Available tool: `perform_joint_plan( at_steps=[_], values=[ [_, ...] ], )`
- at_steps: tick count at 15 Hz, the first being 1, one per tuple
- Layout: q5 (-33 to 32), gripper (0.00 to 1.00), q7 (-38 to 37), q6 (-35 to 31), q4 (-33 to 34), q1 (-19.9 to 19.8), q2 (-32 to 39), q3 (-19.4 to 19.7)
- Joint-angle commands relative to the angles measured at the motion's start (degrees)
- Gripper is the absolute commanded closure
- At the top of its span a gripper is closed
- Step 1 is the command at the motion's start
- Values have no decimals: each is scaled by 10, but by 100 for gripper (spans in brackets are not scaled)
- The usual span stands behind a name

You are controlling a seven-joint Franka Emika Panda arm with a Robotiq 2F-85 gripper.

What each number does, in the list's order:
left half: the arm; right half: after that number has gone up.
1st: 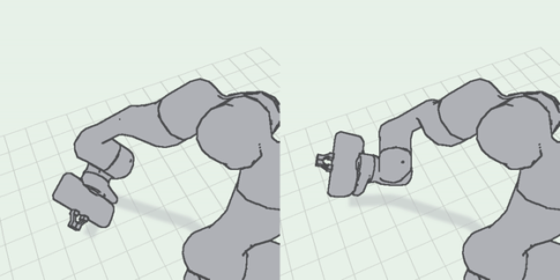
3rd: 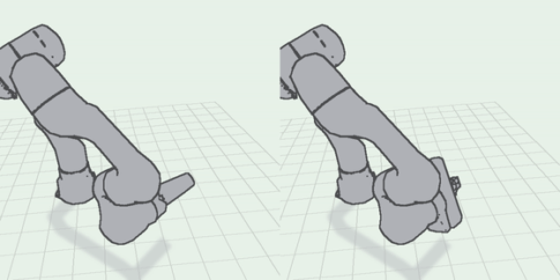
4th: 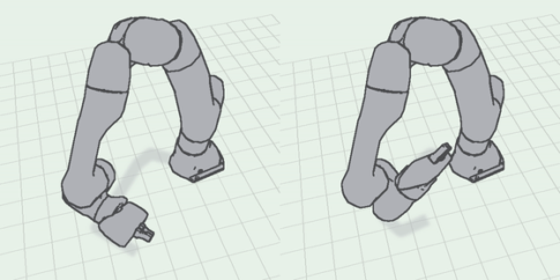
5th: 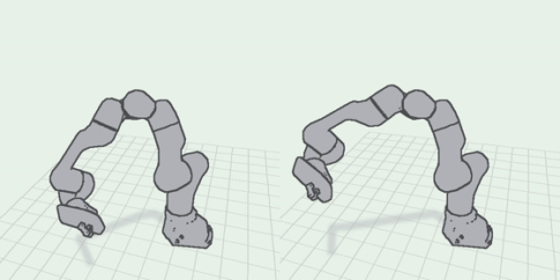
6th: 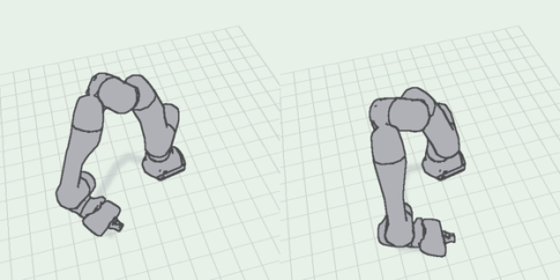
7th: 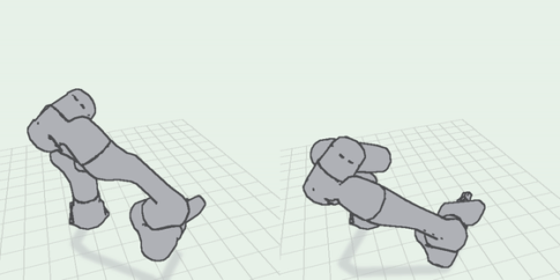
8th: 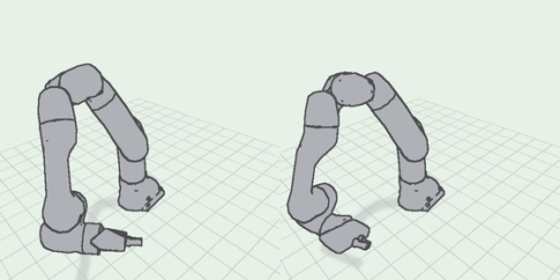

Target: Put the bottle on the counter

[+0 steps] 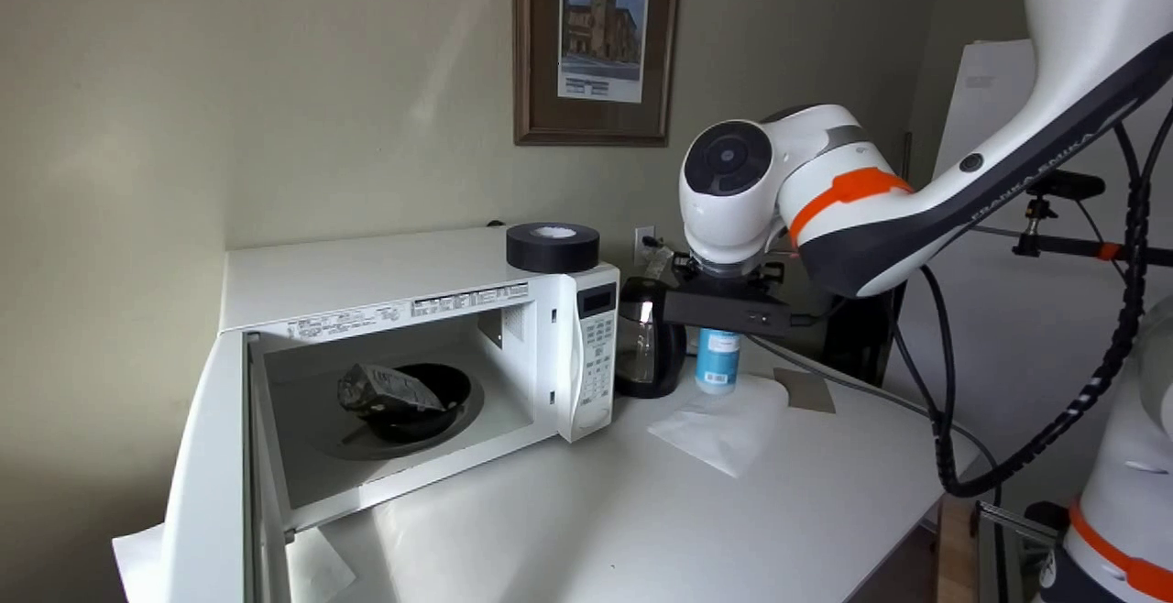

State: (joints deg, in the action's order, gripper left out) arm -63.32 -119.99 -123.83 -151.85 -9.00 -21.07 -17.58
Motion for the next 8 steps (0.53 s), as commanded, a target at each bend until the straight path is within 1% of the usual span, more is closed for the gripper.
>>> perform_joint_plan(
  at_steps=[1,3,5,7,8],
  values=[
    [-48,57,-144,121,15,35,77,-9],
    [-40,57,-191,176,23,61,121,-2],
    [-30,57,-235,193,34,85,168,16],
    [-30,57,-262,165,41,101,202,39],
    [-27,57,-267,137,47,105,219,52]
  ],
)
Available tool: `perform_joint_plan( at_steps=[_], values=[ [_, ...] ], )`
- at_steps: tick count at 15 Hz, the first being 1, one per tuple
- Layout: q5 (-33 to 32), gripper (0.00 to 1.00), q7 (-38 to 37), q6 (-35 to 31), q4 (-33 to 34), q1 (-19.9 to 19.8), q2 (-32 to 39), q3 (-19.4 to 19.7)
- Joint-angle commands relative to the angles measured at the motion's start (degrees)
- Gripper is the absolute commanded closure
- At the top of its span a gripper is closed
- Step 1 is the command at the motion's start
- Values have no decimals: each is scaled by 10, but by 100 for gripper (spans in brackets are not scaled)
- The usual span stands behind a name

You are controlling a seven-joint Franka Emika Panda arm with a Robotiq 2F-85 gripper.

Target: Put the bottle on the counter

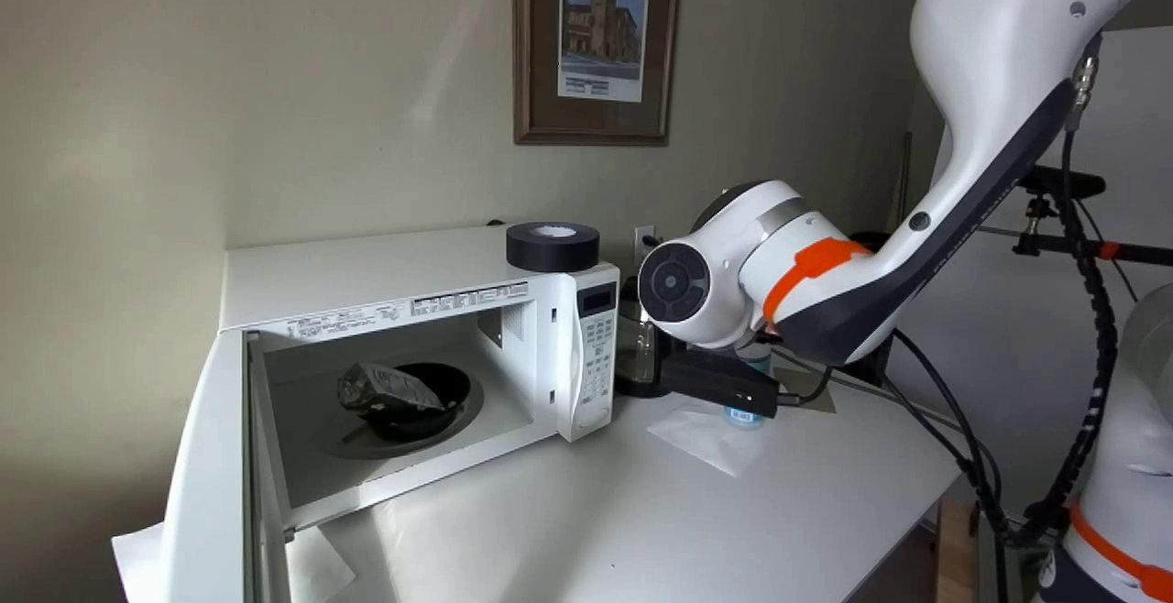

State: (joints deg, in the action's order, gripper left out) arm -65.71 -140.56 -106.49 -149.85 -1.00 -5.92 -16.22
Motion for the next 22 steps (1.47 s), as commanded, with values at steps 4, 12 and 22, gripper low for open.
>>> perform_joint_plan(
  at_steps=[4,12,22],
  values=[
    [-11,57,-94,-78,51,31,115,74],
    [-20,1,-110,-98,90,39,154,100],
    [-1,0,64,-219,-15,51,-81,98]
  ],
)
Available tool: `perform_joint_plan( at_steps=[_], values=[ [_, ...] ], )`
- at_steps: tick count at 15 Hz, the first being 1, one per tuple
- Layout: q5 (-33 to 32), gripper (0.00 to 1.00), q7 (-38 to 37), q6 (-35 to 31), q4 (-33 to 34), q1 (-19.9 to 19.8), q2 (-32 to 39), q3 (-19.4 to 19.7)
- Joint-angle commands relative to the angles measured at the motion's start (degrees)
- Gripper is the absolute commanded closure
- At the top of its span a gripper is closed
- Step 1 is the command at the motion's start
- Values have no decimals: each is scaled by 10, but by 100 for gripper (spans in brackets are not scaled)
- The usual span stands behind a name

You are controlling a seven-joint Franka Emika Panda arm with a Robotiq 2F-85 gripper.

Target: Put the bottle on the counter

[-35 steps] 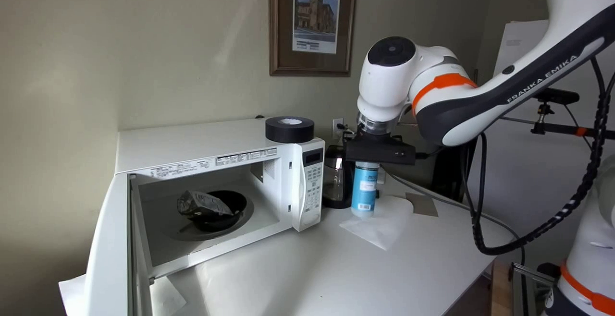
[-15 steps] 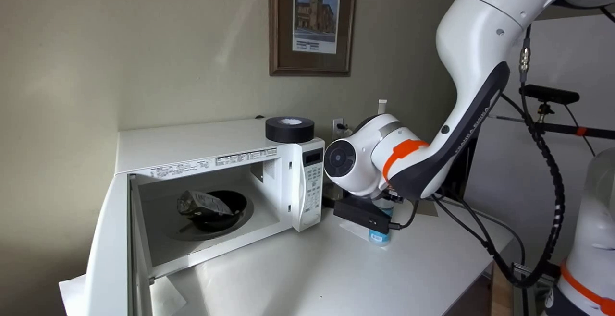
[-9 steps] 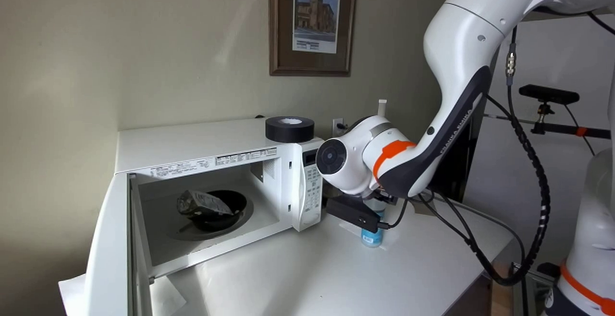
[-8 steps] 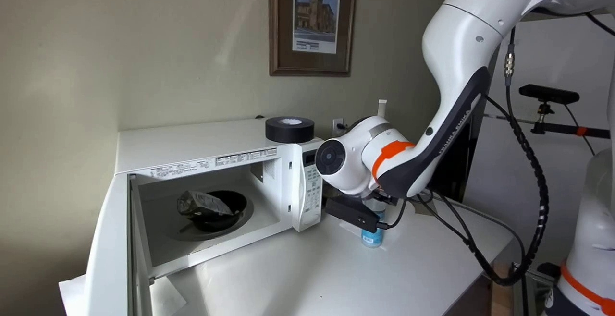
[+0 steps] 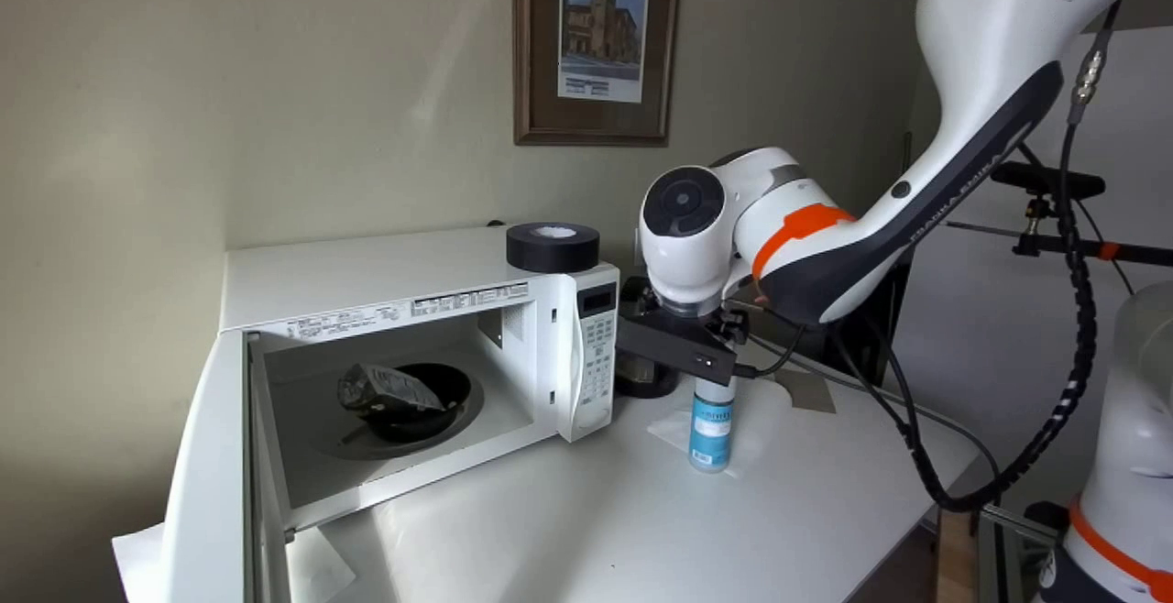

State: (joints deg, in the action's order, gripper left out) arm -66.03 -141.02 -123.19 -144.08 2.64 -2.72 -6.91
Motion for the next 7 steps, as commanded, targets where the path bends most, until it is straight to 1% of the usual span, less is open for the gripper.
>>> perform_joint_plan(
  at_steps=[1,2,6,7],
  values=[
    [13,0,129,-86,-103,25,-183,10],
    [15,0,149,-102,-122,31,-210,11],
    [31,0,273,-180,-179,55,-330,25],
    [19,0,221,-152,-130,32,-252,4]
  ],
)
